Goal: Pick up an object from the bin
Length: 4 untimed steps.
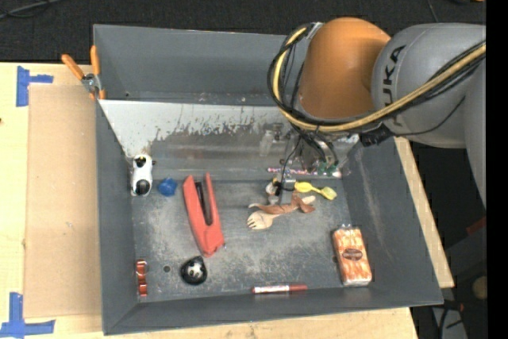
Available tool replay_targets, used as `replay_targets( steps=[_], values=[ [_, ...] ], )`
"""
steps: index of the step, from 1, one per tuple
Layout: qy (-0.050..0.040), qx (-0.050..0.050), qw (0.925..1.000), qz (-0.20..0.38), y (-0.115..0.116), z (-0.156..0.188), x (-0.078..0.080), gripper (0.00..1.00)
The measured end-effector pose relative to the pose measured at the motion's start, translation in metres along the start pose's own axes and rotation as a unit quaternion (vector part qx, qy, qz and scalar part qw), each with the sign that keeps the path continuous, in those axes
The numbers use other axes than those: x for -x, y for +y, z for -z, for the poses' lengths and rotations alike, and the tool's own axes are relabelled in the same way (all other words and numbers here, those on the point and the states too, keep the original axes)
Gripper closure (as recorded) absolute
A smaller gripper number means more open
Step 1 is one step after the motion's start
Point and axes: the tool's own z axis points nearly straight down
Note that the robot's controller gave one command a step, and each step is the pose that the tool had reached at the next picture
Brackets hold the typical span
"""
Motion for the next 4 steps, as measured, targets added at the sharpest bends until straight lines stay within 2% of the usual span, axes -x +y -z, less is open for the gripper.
replay_targets(
  steps=[1, 2, 3, 4],
  values=[
    [-0.0039, 0.000, 1.0000, 0.000, 0.000, 0.005, 0.002, 0.00],
    [0.0010, 0.000, 0.9996, -0.030, -0.043, -0.060, -0.001, 0.00],
    [-0.0058, 0.002, 0.9996, -0.028, -0.063, -0.097, -0.014, 0.00],
    [-0.0061, 0.002, 0.9980, -0.063, -0.092, -0.095, -0.007, 1.00]
  ],
)
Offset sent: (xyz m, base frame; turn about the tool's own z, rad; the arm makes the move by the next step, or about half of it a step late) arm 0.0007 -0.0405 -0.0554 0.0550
